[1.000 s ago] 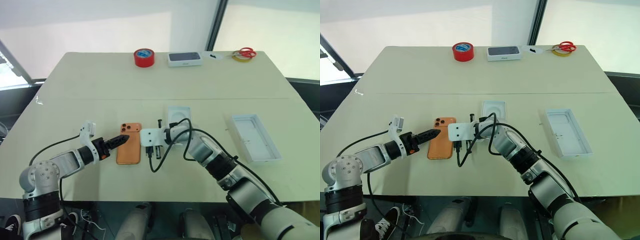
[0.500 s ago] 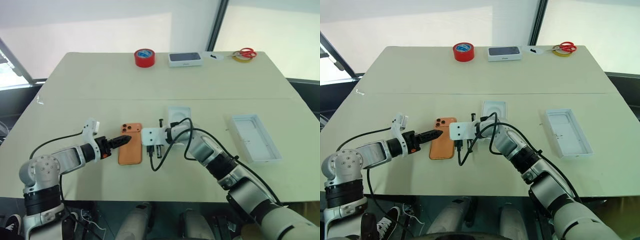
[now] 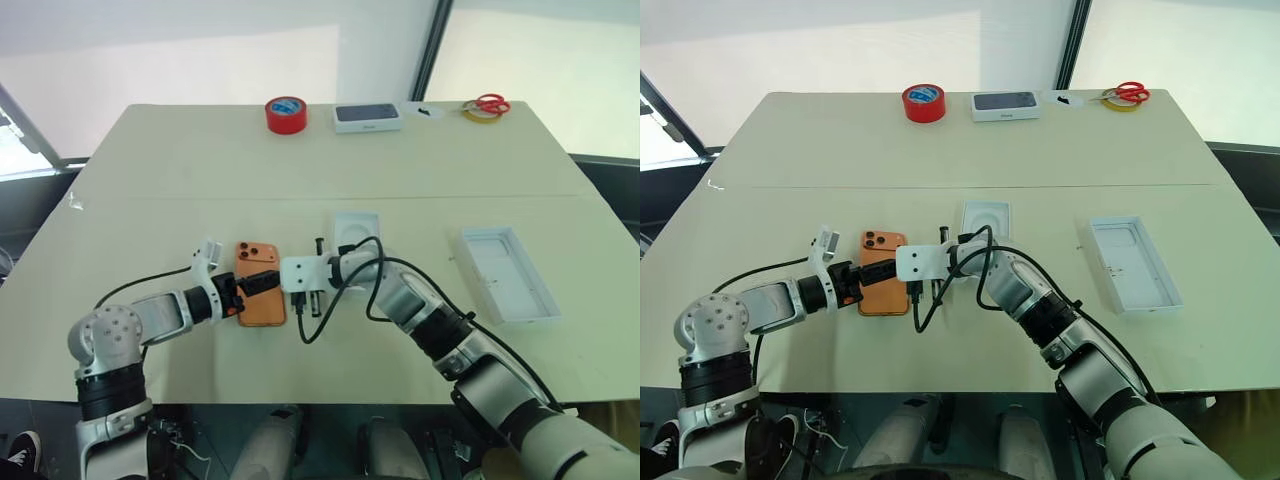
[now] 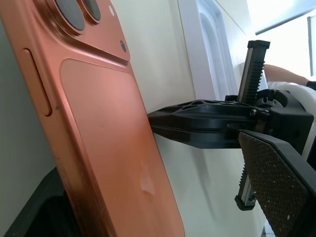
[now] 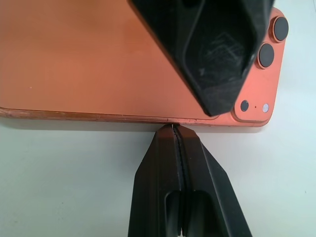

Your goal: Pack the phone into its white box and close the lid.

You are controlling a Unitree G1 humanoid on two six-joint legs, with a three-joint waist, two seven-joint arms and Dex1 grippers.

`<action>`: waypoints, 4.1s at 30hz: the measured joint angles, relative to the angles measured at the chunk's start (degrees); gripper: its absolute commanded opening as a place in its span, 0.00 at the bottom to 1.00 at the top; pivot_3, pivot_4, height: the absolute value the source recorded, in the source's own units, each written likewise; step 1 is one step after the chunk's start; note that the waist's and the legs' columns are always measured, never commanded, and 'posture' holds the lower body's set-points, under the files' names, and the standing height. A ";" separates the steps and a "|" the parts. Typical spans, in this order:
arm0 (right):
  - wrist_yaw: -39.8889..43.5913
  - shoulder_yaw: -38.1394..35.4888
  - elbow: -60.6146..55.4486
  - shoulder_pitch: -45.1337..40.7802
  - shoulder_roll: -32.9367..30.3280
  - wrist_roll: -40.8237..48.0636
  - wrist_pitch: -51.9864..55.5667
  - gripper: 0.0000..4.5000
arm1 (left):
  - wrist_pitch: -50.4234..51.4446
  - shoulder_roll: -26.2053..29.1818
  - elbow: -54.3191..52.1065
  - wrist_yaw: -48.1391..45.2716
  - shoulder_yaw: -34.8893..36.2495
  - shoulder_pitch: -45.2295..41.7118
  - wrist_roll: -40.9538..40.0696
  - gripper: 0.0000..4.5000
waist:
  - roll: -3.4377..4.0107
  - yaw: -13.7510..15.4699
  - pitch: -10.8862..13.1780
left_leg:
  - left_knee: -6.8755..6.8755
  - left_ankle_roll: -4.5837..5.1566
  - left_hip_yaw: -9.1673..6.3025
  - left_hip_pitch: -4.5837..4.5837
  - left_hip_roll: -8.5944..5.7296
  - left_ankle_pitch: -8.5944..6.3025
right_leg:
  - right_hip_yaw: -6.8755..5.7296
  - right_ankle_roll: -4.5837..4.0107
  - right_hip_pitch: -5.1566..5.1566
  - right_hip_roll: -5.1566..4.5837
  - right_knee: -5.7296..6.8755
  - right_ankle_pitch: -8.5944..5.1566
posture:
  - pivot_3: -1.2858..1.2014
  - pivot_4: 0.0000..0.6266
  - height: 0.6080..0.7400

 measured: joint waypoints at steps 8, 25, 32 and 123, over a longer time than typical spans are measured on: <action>-0.11 0.19 0.00 0.00 0.03 -0.03 -0.30 0.00 | 0.04 0.43 5.18 -0.58 2.49 1.39 -0.29 0.18 | -0.06 -0.97 0.05 | -0.03 0.00 -0.02 -0.02 0.01 0.00 | 0.00 0.00 -0.04 0.01 0.00 0.00 | 0.52 0.24 1.00; 9.94 -13.78 -13.54 1.84 -4.88 20.90 11.71 0.53 | -2.49 -0.57 3.59 -1.82 5.77 2.07 -6.52 0.00 | -0.32 -0.57 0.23 | -0.03 0.01 -0.04 -0.22 0.00 -0.01 | -0.03 0.00 -0.16 -0.04 -0.07 0.00 | 0.52 0.24 1.00; 16.46 -13.29 -18.39 12.20 -19.58 21.28 6.21 0.53 | -6.91 0.22 3.19 -2.29 4.19 2.67 -6.09 0.00 | -0.38 -1.06 0.30 | -0.05 0.10 0.02 -0.29 0.04 -0.06 | -0.02 -0.16 -0.10 -0.08 -0.39 -0.08 | 0.52 0.24 1.00; 12.30 -23.50 -19.35 14.65 -26.39 29.81 9.51 0.91 | -13.33 -6.74 16.19 -6.38 -13.35 -12.50 2.77 0.72 | -0.60 -0.69 0.43 | 0.22 0.22 -0.03 -0.20 0.05 -0.12 | -0.17 0.02 0.26 -0.06 -0.57 0.01 | 0.52 0.24 1.00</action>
